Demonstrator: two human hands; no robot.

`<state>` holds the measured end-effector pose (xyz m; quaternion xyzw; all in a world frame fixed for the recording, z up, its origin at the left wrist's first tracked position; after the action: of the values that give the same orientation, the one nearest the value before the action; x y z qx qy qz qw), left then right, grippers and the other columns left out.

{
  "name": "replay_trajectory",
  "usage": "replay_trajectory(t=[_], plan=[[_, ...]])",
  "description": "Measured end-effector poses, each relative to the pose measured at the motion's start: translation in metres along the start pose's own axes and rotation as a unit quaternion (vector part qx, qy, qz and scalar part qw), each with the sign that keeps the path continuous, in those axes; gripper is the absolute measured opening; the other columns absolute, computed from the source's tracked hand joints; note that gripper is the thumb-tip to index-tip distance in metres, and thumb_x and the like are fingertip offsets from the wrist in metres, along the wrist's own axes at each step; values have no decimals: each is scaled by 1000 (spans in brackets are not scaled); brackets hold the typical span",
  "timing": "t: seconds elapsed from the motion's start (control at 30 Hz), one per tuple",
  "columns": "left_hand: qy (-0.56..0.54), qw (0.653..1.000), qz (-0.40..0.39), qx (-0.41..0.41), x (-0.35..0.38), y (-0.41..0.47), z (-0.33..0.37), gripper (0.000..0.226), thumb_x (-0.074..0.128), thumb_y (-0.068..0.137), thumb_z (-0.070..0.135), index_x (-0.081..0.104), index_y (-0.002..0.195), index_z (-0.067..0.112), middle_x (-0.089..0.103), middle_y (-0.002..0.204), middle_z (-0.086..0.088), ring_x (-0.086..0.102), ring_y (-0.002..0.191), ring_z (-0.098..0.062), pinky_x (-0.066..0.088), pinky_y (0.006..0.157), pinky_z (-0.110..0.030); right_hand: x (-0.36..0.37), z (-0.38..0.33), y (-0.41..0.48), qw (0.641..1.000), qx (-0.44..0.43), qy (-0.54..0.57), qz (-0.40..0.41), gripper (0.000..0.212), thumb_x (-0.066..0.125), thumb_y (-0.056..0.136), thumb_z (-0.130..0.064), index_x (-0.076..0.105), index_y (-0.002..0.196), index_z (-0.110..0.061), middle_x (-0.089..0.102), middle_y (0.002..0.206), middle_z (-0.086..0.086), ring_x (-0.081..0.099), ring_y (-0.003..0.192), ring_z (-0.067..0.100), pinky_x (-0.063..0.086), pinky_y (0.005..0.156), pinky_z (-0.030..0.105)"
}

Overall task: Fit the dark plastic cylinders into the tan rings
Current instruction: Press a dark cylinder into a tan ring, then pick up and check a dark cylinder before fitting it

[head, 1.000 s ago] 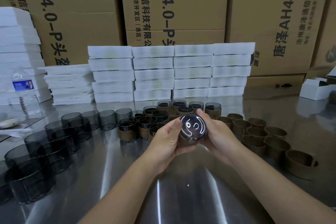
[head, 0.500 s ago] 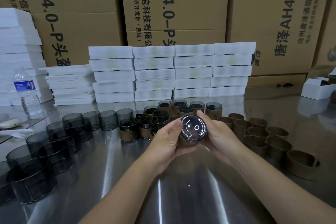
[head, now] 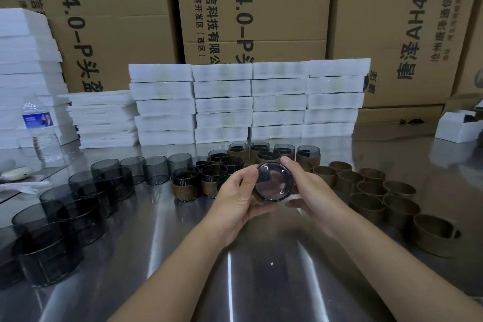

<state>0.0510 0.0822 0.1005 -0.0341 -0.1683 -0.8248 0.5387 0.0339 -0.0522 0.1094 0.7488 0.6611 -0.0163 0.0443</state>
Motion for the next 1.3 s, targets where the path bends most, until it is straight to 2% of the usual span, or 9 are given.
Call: replay_trajectory(t=[0.17,0.33,0.43,0.5,0.63,0.8,0.93,1.1,1.3], plan=[[26,1000,11,7,1,0,1,64,66,60,59,66,108,15,76,95,-5,74,86,-17,58,65,-27,-4,1,0,1000,12,-19,16,55,51,74,-73,67,71,-21,49,50,-3,42,39,10,31,43,21],[113,989,50,83,2,0,15,32,65,83,37,70,108,17,76,87,5,73,81,-11,56,55,-24,-5,-2,1,999,-20,42,0,49,57,77,-66,68,67,-19,48,46,-1,40,35,11,32,37,19],[176,968,102,148,-2,-4,25,17,58,93,28,74,88,31,75,79,12,71,76,-5,56,51,-25,-3,-3,1,998,-53,36,0,52,59,75,-65,73,77,-15,59,58,3,48,41,11,39,40,22],[244,938,159,191,-13,-8,36,26,59,95,32,73,75,39,74,78,16,69,78,-1,58,63,-28,-4,-3,2,997,-80,-1,19,48,60,77,-63,67,76,-15,60,57,-3,48,43,6,40,42,18],[242,873,347,243,-60,-12,62,16,61,92,28,67,83,39,70,87,20,66,94,-5,49,84,-25,-12,0,5,989,-111,-60,78,37,67,84,-48,53,65,-18,59,54,-8,50,46,2,39,49,17],[262,810,508,131,-126,-15,58,22,52,92,15,61,108,27,60,120,-1,56,110,-20,44,92,-35,-13,3,5,962,-157,-178,138,32,72,82,-40,54,67,-18,61,65,-4,54,63,10,41,58,25],[327,783,524,79,-146,-17,41,37,48,90,2,59,124,11,54,129,-13,48,121,-31,39,102,-42,-14,6,3,933,-166,-276,161,26,70,84,-42,54,72,-25,59,67,-10,53,64,1,37,54,20],[391,774,496,37,-150,-7,26,46,45,89,-5,57,129,15,46,140,-12,37,129,-31,34,103,-41,-5,6,2,905,-202,-348,138,24,69,84,-43,52,70,-32,58,69,-13,52,67,-7,38,54,11],[589,720,362,55,-161,12,30,75,54,81,-15,41,146,21,24,154,-12,18,141,-30,27,114,-44,9,8,6,874,-239,-417,69,24,63,85,-51,47,75,-36,54,77,-15,48,76,-4,37,62,17]])
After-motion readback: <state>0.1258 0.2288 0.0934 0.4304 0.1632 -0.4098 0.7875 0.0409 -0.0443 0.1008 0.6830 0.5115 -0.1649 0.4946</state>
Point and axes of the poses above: each hand's wrist, its own y-axis towards the middle knuckle, its own x-axis out of the palm, z = x × y, the point moved 5 cm from there along y, towards the middle knuckle
